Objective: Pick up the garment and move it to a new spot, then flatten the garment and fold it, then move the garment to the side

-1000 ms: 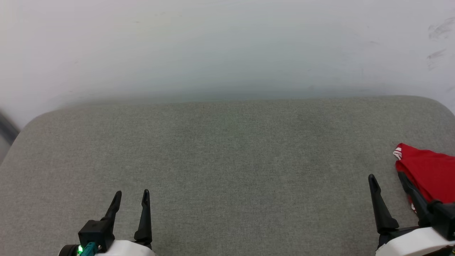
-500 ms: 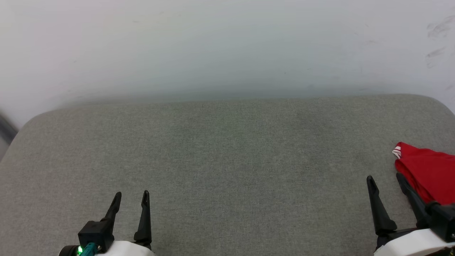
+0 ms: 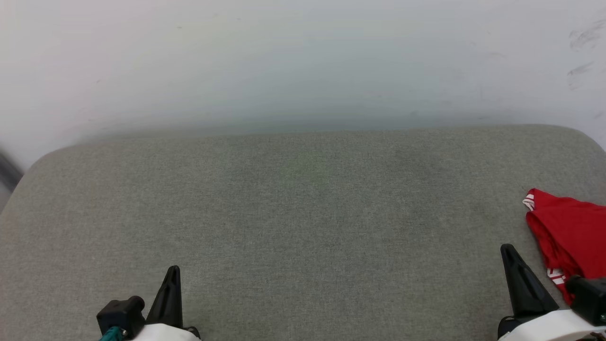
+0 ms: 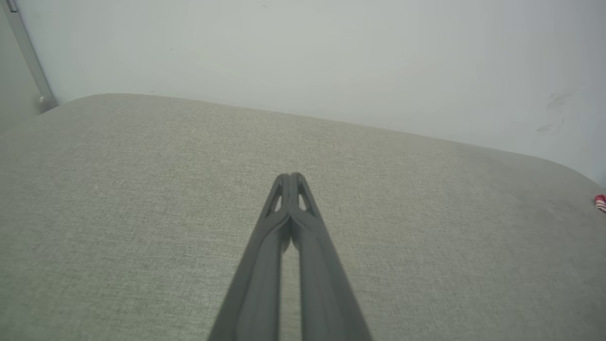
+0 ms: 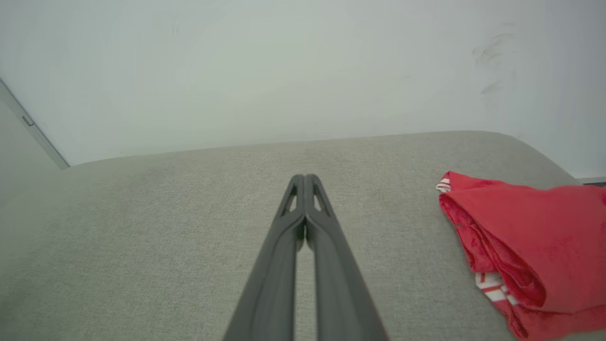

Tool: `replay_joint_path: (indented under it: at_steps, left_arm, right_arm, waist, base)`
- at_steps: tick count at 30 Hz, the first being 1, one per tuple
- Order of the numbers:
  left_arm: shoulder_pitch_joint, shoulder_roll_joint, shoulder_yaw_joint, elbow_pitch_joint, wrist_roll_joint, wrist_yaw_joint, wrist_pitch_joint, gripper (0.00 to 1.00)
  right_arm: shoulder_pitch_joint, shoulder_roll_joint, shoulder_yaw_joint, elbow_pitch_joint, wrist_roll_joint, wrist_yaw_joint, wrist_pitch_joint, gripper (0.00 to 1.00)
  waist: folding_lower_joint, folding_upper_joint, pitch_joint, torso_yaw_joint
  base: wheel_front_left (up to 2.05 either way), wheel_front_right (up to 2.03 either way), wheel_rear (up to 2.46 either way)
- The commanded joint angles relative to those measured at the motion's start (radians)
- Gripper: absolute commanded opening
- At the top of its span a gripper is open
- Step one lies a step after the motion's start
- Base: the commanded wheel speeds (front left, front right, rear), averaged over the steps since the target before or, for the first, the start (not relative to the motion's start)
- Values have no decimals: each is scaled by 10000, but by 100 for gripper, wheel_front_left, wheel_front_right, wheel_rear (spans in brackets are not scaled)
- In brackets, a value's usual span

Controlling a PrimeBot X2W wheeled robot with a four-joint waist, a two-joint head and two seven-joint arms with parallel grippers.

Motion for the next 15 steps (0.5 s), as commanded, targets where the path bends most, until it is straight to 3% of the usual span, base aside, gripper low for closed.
replay_joint_path:
  at_steps: [1, 15]
  left_arm:
    - [-259, 24, 153, -126, -353, -68, 74, 0]
    - [-542, -232, 617, -25, -2570, -414, 711, 0]
  right_arm:
    - [-214, -17, -17, -54, 453, 0, 13, 0]
    - [-708, -8, -60, 662, 3069, -1, 110, 0]
  waist:
    - [0, -1, 3, 2]
    - [0, -1, 39, 23]
  base:
    - [0, 0, 0]
    - [0, 0, 0]
